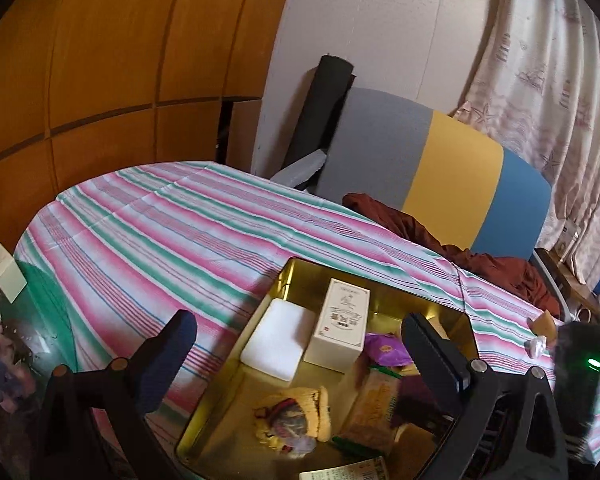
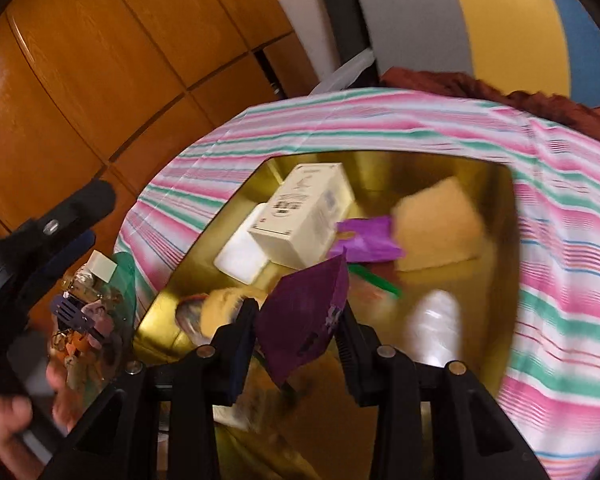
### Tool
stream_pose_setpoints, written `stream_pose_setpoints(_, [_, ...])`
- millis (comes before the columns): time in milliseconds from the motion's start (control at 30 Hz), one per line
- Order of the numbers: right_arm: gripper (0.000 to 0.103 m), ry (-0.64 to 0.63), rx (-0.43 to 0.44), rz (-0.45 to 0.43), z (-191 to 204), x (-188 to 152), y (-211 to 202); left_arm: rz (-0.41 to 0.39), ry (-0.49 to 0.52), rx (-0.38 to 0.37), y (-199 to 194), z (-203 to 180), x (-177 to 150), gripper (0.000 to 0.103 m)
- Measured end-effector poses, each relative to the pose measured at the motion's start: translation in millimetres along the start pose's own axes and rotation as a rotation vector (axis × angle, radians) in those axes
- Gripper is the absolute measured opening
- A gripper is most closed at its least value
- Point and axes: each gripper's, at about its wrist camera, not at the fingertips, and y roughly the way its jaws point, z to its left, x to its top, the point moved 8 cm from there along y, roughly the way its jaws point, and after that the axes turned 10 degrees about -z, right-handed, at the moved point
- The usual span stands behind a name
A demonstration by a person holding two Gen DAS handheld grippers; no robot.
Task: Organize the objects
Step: 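Open left gripper to drop purple packet in tray while right drops its purple packet, then move right gripper to the green-edged cracker packet and grasp it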
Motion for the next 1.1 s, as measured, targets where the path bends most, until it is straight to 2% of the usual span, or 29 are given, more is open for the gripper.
stream_pose_setpoints(100, [0.04, 0.011, 0.004, 0.062, 7, -1, 23, 0.001, -0.013, 0.004, -2, 6, 0, 0.103])
stream_pose_setpoints(167, [0.043, 0.002, -0.026, 0.079, 7, -1, 28, -0.003, -0.014, 0.012, -3, 10, 1, 0.103])
stream_pose_setpoints(367, [0.046, 0.014, -0.03, 0.012, 2, 6, -3, 0.003, -0.037, 0.015, -2, 14, -1, 0.103])
stream_pose_setpoints(467, [0.046, 0.025, -0.021, -0.03, -2, 6, -25, 0.01, -0.031, 0.002, -3, 7, -4, 0.103])
stream_pose_setpoints(633, [0.047, 0.013, -0.055, -0.085, -11, 6, -62, 0.025, -0.008, -0.026, -3, -11, -9, 0.103])
stream_pose_setpoints(867, [0.047, 0.028, -0.14, -0.156, -44, 10, -109, 0.061, 0.044, -0.118, -5, -58, -21, 0.103])
stream_pose_setpoints(1100, [0.047, 0.091, -0.265, -0.207, -103, 6, -152, 0.124, 0.109, -0.253, -9, -121, -44, 0.103])
